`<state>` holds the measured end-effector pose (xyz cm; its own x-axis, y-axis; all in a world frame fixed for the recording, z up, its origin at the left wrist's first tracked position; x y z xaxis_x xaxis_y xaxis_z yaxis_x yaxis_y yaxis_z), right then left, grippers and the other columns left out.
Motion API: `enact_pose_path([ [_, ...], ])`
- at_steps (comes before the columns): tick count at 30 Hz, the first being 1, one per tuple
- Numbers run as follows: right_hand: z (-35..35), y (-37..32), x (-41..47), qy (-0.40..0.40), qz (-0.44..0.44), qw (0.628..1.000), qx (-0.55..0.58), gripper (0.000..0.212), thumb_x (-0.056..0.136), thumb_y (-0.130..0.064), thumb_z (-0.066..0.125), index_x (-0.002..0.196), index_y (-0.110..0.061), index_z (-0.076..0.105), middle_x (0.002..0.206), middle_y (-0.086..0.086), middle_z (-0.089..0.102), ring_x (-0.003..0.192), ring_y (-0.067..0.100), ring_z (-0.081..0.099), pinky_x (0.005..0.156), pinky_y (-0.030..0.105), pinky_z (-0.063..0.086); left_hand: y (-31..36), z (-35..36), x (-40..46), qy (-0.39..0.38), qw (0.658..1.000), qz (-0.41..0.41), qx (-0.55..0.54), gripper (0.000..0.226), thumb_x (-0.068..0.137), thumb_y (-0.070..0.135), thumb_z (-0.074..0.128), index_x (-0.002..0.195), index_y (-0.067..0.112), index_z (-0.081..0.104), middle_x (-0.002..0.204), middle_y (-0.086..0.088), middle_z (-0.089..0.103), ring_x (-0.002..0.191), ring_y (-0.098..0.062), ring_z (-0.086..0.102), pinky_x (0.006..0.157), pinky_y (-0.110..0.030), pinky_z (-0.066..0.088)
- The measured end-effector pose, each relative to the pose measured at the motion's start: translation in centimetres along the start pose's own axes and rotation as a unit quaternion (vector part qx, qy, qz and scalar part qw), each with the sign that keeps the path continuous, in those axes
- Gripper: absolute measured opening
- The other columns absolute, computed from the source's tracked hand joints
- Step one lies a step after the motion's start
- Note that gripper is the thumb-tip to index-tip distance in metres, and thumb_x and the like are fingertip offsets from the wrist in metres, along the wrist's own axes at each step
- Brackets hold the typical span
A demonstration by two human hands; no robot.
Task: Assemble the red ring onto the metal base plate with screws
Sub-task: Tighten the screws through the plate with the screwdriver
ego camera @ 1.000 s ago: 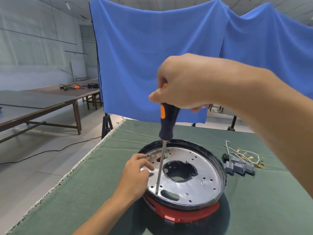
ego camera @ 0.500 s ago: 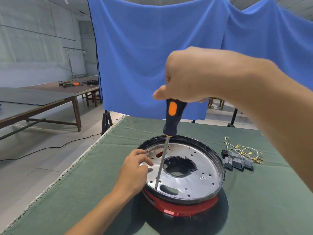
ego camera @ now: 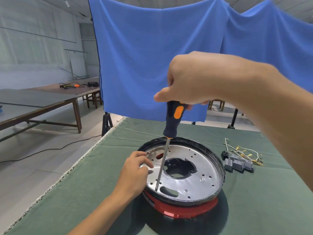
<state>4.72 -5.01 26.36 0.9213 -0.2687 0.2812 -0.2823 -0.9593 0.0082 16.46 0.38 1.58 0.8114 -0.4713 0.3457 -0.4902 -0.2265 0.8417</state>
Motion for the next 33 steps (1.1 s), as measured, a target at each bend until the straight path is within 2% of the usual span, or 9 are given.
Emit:
enact_pose_path([
  [2, -0.2, 0.4, 0.0, 0.013, 0.015, 1.000, -0.015, 0.047, 0.086, -0.055, 0.054, 0.058, -0.017, 0.051, 0.029, -0.007, 0.048, 0.028, 0.010, 0.046, 0.044, 0.022, 0.029, 0.0, 0.0, 0.0, 0.000, 1.000, 0.000, 0.003, 0.038, 0.083, -0.013, 0.042, 0.068, 0.013, 0.065, 0.115, 0.005, 0.048, 0.102, -0.008, 0.043, 0.062, 0.008, 0.035],
  [6, 0.5, 0.0, -0.4, -0.052, -0.001, 0.997, 0.065, 0.023, 0.088, -0.045, 0.059, 0.093, -0.022, 0.057, 0.050, -0.007, 0.064, 0.032, 0.008, 0.054, 0.032, 0.015, 0.036, -0.1, 0.0, 0.2, 0.003, 1.000, 0.003, 0.001, 0.039, 0.082, -0.014, 0.042, 0.065, 0.015, 0.063, 0.116, 0.003, 0.050, 0.104, -0.007, 0.043, 0.062, 0.008, 0.035],
  [9, -0.1, -0.3, -0.2, 0.004, -0.005, 1.000, 0.015, 0.045, 0.080, -0.059, 0.058, 0.060, -0.019, 0.058, 0.031, -0.010, 0.050, 0.038, 0.008, 0.048, 0.043, 0.022, 0.029, -0.3, 0.1, 0.1, 0.004, 1.000, -0.002, -0.002, 0.040, 0.082, -0.013, 0.042, 0.065, 0.016, 0.063, 0.116, 0.004, 0.050, 0.103, -0.007, 0.044, 0.060, 0.007, 0.036],
  [14, 0.2, -0.7, -0.2, -0.023, -0.009, 0.997, 0.067, 0.020, 0.086, -0.039, 0.057, 0.089, -0.018, 0.056, 0.046, -0.006, 0.061, 0.028, 0.012, 0.051, 0.034, 0.015, 0.034, -0.3, 0.1, 0.1, 0.005, 1.000, -0.002, -0.002, 0.041, 0.083, -0.013, 0.042, 0.063, 0.017, 0.062, 0.113, 0.007, 0.049, 0.098, 0.000, 0.046, 0.059, 0.007, 0.036],
  [18, 0.1, -0.7, 0.3, 0.035, -0.029, 0.998, 0.034, 0.039, 0.088, -0.039, 0.057, 0.063, -0.014, 0.042, 0.038, 0.000, 0.045, 0.036, 0.018, 0.040, 0.036, 0.016, 0.026, -0.2, 0.1, 0.1, 0.002, 1.000, 0.001, 0.002, 0.040, 0.082, -0.013, 0.043, 0.064, 0.017, 0.062, 0.114, 0.005, 0.050, 0.099, -0.003, 0.046, 0.060, 0.008, 0.035],
  [22, 0.4, -1.8, -0.4, -0.074, -0.037, 0.990, 0.115, 0.021, 0.088, -0.036, 0.060, 0.096, -0.019, 0.051, 0.048, -0.002, 0.066, 0.036, 0.011, 0.060, 0.029, 0.012, 0.036, -0.6, 0.2, 0.1, -0.004, 1.000, -0.001, 0.001, 0.037, 0.084, -0.011, 0.043, 0.067, 0.014, 0.064, 0.114, 0.005, 0.051, 0.108, -0.011, 0.047, 0.061, 0.003, 0.041],
  [26, -0.1, -1.3, 0.0, 0.046, -0.033, 0.998, -0.023, 0.043, 0.089, -0.045, 0.057, 0.062, -0.015, 0.043, 0.043, -0.001, 0.046, 0.037, 0.017, 0.043, 0.034, 0.021, 0.030, -0.3, 0.1, 0.0, 0.001, 1.000, 0.001, 0.000, 0.039, 0.083, -0.012, 0.042, 0.065, 0.016, 0.062, 0.113, 0.005, 0.050, 0.106, -0.009, 0.044, 0.060, 0.005, 0.038],
  [30, 0.8, -0.8, -0.1, -0.047, -0.003, 0.997, 0.068, 0.028, 0.090, -0.047, 0.054, 0.093, -0.019, 0.054, 0.060, -0.003, 0.068, 0.035, 0.010, 0.060, 0.041, 0.020, 0.041, -0.3, 0.1, 0.0, -0.001, 1.000, 0.002, -0.003, 0.040, 0.083, -0.013, 0.042, 0.065, 0.016, 0.063, 0.112, 0.005, 0.050, 0.108, -0.010, 0.044, 0.060, 0.004, 0.039],
  [33, 0.2, -0.8, -0.1, 0.013, -0.017, 0.999, 0.032, 0.034, 0.081, -0.050, 0.061, 0.067, -0.019, 0.061, 0.039, -0.008, 0.058, 0.032, 0.007, 0.052, 0.037, 0.018, 0.032, -0.2, 0.1, 0.0, -0.002, 1.000, -0.004, -0.014, 0.041, 0.082, -0.013, 0.041, 0.063, 0.016, 0.062, 0.113, 0.003, 0.051, 0.107, -0.011, 0.046, 0.060, 0.002, 0.042],
])
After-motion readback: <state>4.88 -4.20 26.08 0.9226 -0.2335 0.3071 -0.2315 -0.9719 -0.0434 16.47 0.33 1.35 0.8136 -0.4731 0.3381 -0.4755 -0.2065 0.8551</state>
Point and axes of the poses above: each hand's wrist, its own x-axis towards the middle knuckle, its own z-axis out of the palm, y = z × x, the point moved 6 cm from there along x, towards the middle knuckle
